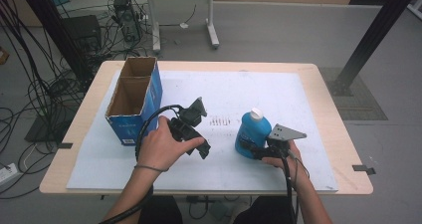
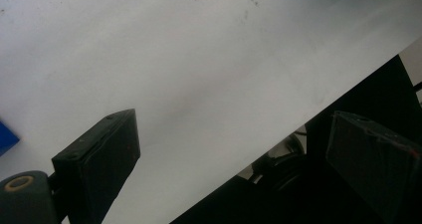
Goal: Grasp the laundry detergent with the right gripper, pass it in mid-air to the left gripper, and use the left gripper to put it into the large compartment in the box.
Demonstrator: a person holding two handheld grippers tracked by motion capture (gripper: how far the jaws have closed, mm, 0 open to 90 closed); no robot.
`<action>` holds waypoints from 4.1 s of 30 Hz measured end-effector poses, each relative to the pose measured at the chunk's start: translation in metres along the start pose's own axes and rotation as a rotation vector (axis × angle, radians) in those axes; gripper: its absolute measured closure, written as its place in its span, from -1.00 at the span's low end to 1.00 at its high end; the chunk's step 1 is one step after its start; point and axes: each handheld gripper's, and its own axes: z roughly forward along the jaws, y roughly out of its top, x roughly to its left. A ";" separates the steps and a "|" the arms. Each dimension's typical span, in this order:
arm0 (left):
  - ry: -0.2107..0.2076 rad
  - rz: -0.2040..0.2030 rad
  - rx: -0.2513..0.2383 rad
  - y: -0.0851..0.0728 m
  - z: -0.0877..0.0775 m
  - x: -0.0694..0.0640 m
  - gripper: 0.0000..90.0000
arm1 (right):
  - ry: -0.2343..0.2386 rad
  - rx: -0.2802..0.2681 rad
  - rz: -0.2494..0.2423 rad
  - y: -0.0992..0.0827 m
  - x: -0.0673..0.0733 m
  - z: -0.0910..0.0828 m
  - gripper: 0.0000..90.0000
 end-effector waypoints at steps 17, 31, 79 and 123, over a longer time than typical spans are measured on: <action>0.016 0.010 -0.005 0.004 -0.004 -0.007 -0.85 | -0.009 -0.017 -0.004 -0.004 0.002 0.000 -0.09; 0.020 0.011 -0.007 0.005 -0.003 -0.007 -0.85 | -0.010 -0.010 -0.015 -0.003 0.003 0.000 -0.09; 0.013 0.023 -0.010 0.004 0.001 -0.005 -0.85 | -0.005 -0.021 -0.019 -0.006 0.002 0.000 -0.08; -0.079 0.425 -0.046 0.004 -0.055 0.000 -0.82 | 0.329 -0.014 -0.040 0.040 -0.049 -0.009 -0.06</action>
